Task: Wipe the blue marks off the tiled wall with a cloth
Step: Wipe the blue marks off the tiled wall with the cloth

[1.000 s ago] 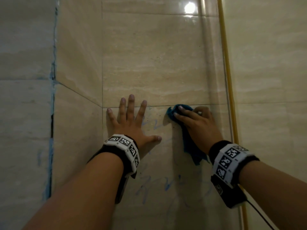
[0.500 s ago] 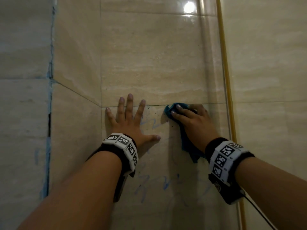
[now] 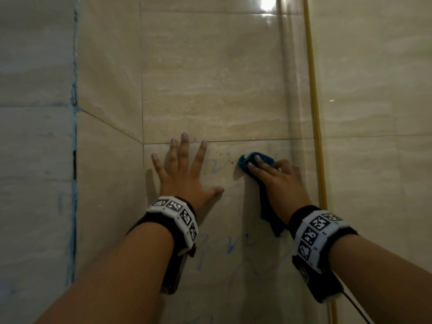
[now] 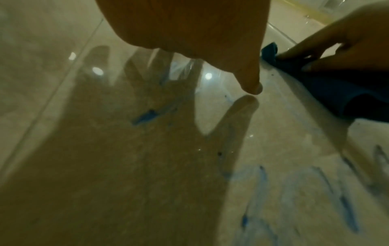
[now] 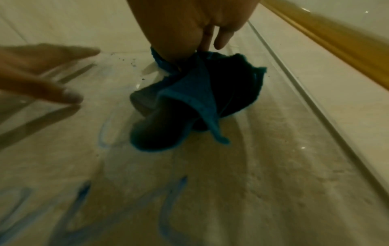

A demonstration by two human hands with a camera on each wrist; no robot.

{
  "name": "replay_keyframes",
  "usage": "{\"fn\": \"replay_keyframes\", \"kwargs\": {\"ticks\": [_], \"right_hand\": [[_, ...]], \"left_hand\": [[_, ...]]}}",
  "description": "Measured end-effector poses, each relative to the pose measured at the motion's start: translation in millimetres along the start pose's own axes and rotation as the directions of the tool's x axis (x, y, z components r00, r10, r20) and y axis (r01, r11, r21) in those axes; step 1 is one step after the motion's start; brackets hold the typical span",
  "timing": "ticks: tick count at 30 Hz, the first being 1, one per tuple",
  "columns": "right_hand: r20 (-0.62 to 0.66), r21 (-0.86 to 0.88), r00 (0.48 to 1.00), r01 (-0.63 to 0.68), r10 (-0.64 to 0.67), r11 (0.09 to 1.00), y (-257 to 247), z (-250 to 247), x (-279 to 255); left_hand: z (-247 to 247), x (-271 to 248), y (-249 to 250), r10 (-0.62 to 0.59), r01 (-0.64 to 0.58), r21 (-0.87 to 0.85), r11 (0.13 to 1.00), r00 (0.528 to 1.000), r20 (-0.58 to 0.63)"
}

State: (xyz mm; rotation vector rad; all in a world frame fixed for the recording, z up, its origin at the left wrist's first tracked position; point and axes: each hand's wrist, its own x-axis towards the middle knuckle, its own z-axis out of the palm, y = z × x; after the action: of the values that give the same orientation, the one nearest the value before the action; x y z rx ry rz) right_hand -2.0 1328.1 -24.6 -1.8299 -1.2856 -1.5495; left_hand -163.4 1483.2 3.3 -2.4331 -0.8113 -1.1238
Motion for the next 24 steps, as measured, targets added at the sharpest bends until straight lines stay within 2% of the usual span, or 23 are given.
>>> {"fn": "replay_keyframes", "kwargs": {"ticks": [3, 10, 14, 17, 19, 22, 24], "right_hand": [[0.02, 0.028, 0.988, -0.155, 0.154, 0.988, 2.0, -5.2, 4.1], [0.116, 0.153, 0.953, -0.296, 0.28, 0.943, -5.7, -5.2, 17.7], [0.076, 0.175, 0.976, -0.216, 0.206, 0.96, -14.0, -5.4, 38.7], [0.099, 0.135, 0.986, -0.147, 0.135, 0.98, -19.2, -2.1, 50.3], [0.122, 0.137, 0.99, -0.088, 0.071, 0.987, -21.7, -0.6, 45.9], [0.085, 0.108, 0.991, 0.09, -0.099, 0.99, -19.5, 4.0, 27.3], [0.086, 0.074, 0.989, 0.11, -0.117, 0.991, -16.3, 4.5, 21.9]], "left_hand": [[16.8, -12.9, -6.2, 0.012, -0.012, -0.036, 0.999, 1.0, 0.016], [28.3, -12.8, -10.6, 0.01, -0.009, -0.04, 0.999, 0.999, 0.04], [28.4, -13.2, -10.8, 0.009, -0.007, -0.046, 0.999, 0.999, 0.041], [27.8, -12.5, -10.9, 0.009, -0.007, -0.057, 0.998, 0.999, 0.041], [27.4, -11.7, -9.9, 0.001, 0.001, -0.041, 0.999, 0.999, 0.052], [25.2, -10.6, -8.2, -0.017, 0.018, -0.008, 1.0, 0.996, 0.089], [24.9, -10.4, -7.9, -0.014, 0.015, -0.017, 1.0, 0.996, 0.092]]}}
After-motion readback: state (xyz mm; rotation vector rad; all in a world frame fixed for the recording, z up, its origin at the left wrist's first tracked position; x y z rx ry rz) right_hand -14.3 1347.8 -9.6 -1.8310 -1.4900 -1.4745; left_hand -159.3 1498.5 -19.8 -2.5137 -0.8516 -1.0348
